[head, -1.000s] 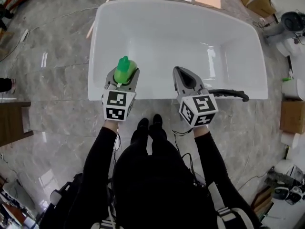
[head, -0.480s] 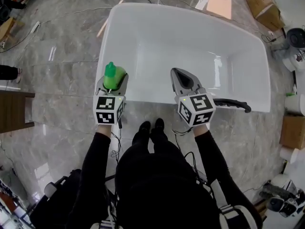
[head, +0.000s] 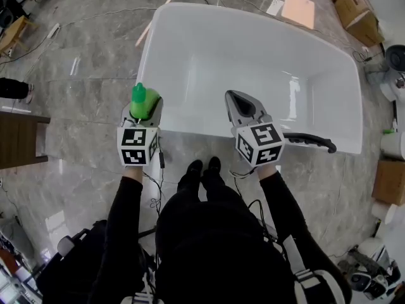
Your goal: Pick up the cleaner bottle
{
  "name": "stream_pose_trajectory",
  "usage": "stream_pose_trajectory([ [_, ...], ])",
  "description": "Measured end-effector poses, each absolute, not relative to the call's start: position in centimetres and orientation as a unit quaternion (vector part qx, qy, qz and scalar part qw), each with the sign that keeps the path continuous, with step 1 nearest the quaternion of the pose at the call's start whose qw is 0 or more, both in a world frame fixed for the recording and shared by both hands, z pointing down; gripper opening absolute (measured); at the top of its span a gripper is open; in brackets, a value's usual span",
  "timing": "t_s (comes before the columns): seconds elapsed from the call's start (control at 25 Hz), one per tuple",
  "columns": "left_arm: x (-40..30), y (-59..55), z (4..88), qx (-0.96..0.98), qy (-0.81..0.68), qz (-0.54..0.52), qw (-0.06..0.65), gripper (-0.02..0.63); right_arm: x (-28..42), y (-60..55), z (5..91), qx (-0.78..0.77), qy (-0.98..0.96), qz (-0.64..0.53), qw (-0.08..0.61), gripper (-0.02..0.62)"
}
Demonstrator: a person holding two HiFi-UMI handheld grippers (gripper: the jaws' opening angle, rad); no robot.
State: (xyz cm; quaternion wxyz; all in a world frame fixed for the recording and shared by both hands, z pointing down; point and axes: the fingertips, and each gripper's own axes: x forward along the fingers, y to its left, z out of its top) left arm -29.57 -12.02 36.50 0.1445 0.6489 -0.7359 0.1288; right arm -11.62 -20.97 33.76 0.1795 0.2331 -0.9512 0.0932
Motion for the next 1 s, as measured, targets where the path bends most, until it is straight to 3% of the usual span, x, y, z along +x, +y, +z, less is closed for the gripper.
stream_pose_trajectory([
  [1.0,-29.9,-10.8,35.4,0.650,-0.736,0.121,0.143,0.189,-13.3,-19.5,34.1,0.203,-0.957,0.077,0.194,0.002],
])
